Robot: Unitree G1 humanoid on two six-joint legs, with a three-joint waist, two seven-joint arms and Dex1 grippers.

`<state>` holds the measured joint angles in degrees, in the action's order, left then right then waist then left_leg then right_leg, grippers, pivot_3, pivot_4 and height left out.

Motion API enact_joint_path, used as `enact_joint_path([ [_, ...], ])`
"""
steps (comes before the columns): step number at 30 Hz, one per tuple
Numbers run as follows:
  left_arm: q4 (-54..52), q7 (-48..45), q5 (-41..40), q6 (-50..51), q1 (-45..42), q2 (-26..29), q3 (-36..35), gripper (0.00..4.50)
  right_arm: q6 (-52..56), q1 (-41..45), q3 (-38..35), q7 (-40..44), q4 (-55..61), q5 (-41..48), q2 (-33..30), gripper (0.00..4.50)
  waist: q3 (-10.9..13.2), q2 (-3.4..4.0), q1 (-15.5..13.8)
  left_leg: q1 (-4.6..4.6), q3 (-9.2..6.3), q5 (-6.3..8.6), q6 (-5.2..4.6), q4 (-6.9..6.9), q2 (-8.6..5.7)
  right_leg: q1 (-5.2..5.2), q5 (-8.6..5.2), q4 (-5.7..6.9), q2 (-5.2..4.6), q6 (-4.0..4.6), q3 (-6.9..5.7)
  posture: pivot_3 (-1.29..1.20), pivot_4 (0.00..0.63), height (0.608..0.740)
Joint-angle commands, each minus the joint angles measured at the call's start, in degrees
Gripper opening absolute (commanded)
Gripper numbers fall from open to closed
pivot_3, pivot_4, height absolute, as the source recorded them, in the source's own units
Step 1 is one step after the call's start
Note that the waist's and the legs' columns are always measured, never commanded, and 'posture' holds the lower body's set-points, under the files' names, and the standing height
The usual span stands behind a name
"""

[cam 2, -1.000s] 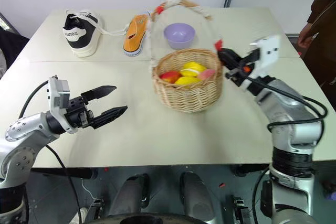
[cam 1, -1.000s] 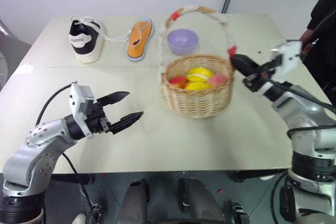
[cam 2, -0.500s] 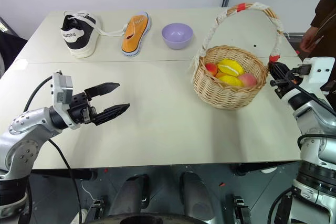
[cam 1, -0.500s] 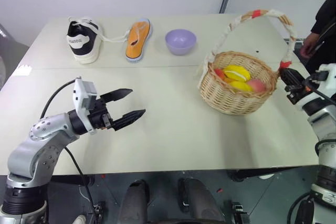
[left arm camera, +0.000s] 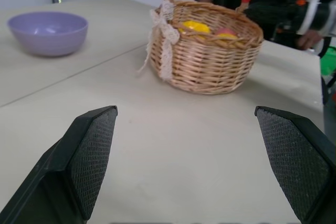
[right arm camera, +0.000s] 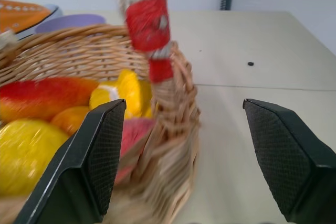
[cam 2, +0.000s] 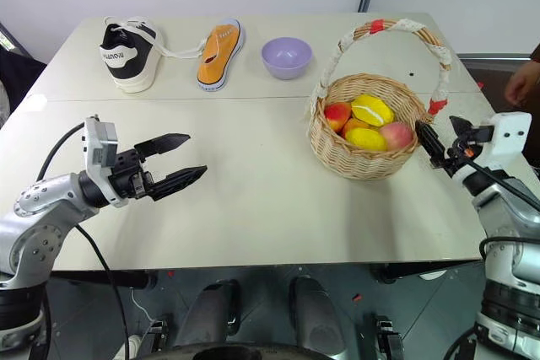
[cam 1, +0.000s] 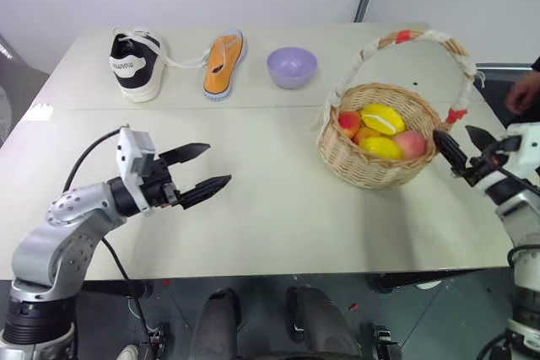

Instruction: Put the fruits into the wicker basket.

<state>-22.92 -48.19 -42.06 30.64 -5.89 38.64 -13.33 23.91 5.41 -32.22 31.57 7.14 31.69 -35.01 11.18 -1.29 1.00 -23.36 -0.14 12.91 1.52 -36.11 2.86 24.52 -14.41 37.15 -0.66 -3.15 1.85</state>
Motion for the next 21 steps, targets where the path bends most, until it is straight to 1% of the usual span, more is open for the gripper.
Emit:
enact_joint_path([
  [1,1.97,1.69,1.75,-1.73,2.86,0.80,-5.01,4.50,-0.74,-2.74,-4.53,5.07,4.52,4.89,-2.24,3.86,0.00,0.02,0.11,0.01,0.00,0.00,0.00,0.00,0.00,0.00,-0.01,0.00,0.00,-0.01,0.00,0.00,0.150,0.740],
  [3,3.72,2.40,3.83,-3.88,4.99,0.50,-6.79,4.50,0.39,-4.58,-4.41,7.66,7.44,7.32,-2.75,3.86,0.00,0.06,0.27,0.03,0.00,0.00,0.00,0.01,0.02,0.00,-0.02,0.01,0.01,-0.02,0.00,0.00,0.150,0.740],
  [5,5.11,3.48,4.48,-4.64,6.14,-0.13,-8.18,4.50,1.49,-5.80,-2.63,9.56,10.64,8.69,-3.56,3.86,0.00,0.06,0.31,0.06,0.01,0.00,0.00,0.02,0.03,0.00,-0.05,0.02,0.02,-0.05,0.02,0.00,0.150,0.740],
  [8,5.90,5.55,6.88,-6.65,8.21,-1.18,-9.29,4.50,4.99,-6.26,2.24,11.38,17.03,11.64,-4.52,3.86,0.00,0.06,0.20,0.07,0.00,0.00,0.00,-0.01,0.03,-0.01,-0.04,0.01,0.01,-0.03,0.02,0.00,0.150,0.740],
  [10,6.15,6.64,7.43,-7.02,9.53,-1.99,-9.75,4.50,6.77,-5.51,6.85,11.76,20.18,11.98,-4.91,3.86,-0.01,0.06,0.10,0.06,0.01,0.01,0.01,-0.01,0.04,-0.01,-0.03,0.00,-0.02,-0.02,0.03,0.00,0.150,0.740],
  [14,5.49,9.33,9.30,-7.31,11.70,-3.49,-9.36,4.50,5.73,-3.89,15.27,12.02,21.96,8.20,-4.17,3.86,-0.01,0.04,-0.08,0.02,0.01,0.01,0.01,-0.01,0.03,-0.01,-0.03,-0.05,-0.04,-0.01,0.02,0.00,0.150,0.740],
  [18,4.70,10.54,9.50,-7.92,13.92,-4.85,-9.74,4.50,3.49,-2.96,20.49,12.96,20.34,5.18,-3.40,3.86,-0.01,0.03,-0.27,-0.01,0.02,0.01,0.01,-0.01,0.00,-0.01,-0.02,-0.09,-0.10,0.00,0.02,0.00,0.150,0.740],
  [21,3.77,10.68,9.23,-8.02,15.49,-5.41,-9.93,4.50,1.49,-2.69,22.39,14.18,19.23,3.10,-3.53,3.86,-0.01,0.03,-0.21,-0.01,0.03,0.01,0.01,-0.01,0.00,0.00,-0.01,-0.12,-0.10,0.02,0.02,0.00,0.150,0.740],
])
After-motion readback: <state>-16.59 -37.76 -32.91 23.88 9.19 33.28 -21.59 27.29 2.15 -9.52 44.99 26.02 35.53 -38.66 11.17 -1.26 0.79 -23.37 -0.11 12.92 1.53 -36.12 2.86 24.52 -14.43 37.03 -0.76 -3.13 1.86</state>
